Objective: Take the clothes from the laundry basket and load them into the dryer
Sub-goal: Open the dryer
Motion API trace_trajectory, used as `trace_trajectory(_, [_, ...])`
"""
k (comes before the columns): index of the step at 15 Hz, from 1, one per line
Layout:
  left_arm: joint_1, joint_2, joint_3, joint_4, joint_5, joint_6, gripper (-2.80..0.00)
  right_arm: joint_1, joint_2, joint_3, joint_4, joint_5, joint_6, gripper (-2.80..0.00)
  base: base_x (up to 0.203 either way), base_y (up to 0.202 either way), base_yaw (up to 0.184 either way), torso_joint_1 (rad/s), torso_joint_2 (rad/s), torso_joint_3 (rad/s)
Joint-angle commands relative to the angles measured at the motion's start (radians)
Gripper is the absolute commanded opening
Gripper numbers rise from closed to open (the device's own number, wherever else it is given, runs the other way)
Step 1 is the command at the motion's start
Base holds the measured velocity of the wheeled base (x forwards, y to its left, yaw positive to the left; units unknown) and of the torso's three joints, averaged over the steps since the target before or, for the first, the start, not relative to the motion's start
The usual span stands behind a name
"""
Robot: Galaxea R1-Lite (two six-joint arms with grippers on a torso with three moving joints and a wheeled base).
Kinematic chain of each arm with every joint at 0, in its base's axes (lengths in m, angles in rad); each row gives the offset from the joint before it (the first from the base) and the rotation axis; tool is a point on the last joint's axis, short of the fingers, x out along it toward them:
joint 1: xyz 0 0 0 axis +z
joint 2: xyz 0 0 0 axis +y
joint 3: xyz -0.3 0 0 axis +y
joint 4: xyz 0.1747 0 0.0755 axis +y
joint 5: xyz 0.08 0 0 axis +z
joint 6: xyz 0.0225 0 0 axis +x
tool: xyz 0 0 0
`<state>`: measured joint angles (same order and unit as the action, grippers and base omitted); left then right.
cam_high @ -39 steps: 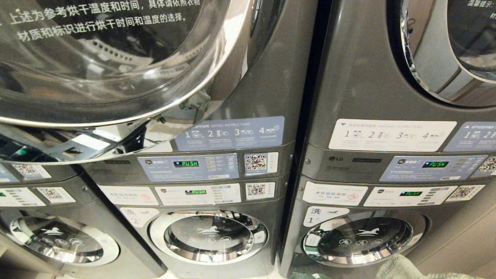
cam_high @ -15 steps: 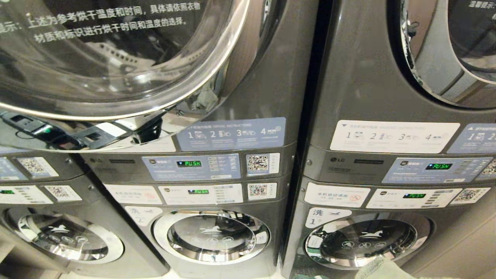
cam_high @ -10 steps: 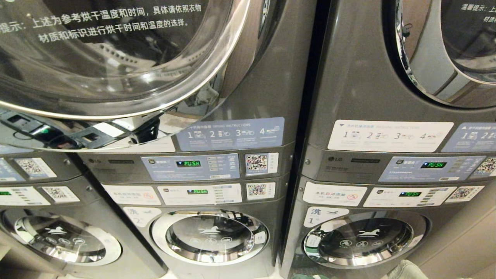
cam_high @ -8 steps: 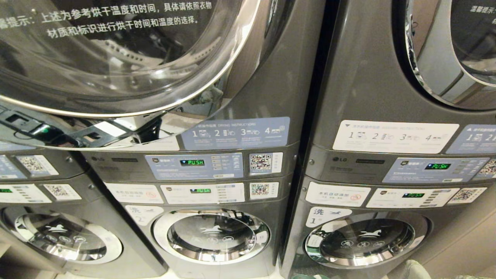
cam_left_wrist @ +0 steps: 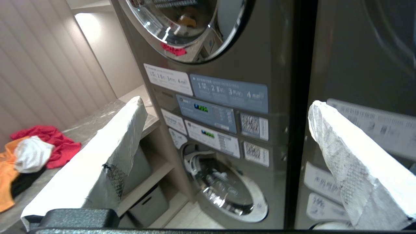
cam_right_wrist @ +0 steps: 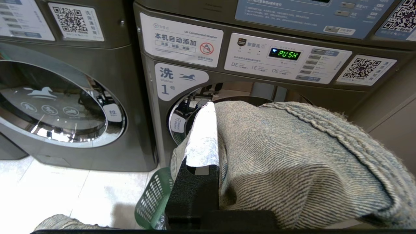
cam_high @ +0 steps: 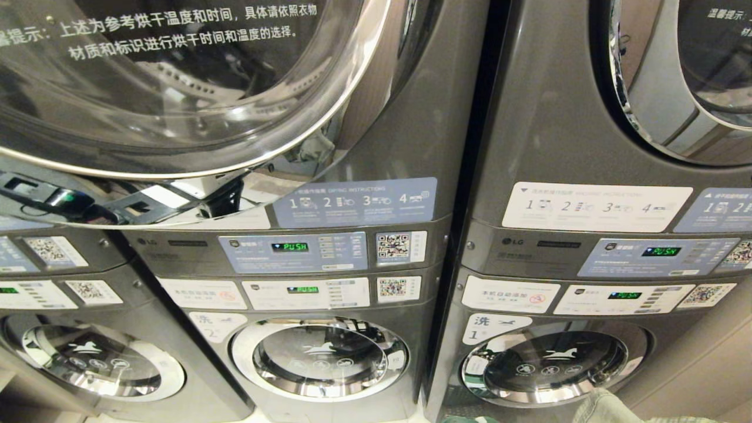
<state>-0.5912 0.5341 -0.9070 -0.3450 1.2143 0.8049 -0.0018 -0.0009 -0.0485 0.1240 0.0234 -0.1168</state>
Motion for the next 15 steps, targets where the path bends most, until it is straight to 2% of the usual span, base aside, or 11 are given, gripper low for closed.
trace_trajectory(1, [-0.018,-0.092,0.069,0.018,0.019,0.005,0.0,0.0,0.001,-0.001,0.0,0.003,-0.001,-2.8,0.0,0.0,0.0,0.0,0.0,0.0])
trace_trajectory(4, [-0.101,-0.21,0.222,0.05,0.028,0.009,0.0,0.0,0.001,0.0,0.0,0.003,-0.001,-2.8,0.0,0.0,0.0,0.0,0.0,0.0])
trace_trajectory(8, [-0.254,-0.238,0.314,0.055,0.003,0.049,0.0,0.0,0.001,0.001,-0.001,-0.001,0.006,-2.8,0.0,0.0,0.0,0.0,0.0,0.0])
trace_trajectory(12, [-0.279,-0.295,0.49,0.051,-0.002,0.057,0.0,0.0,0.001,0.001,-0.001,-0.001,0.006,-2.8,0.0,0.0,0.0,0.0,0.0,0.0])
trace_trajectory(15, [-0.28,-0.413,0.609,0.054,0.002,0.059,0.0,0.0,0.001,0.001,-0.001,-0.002,0.006,-2.8,0.0,0.0,0.0,0.0,0.0,0.0])
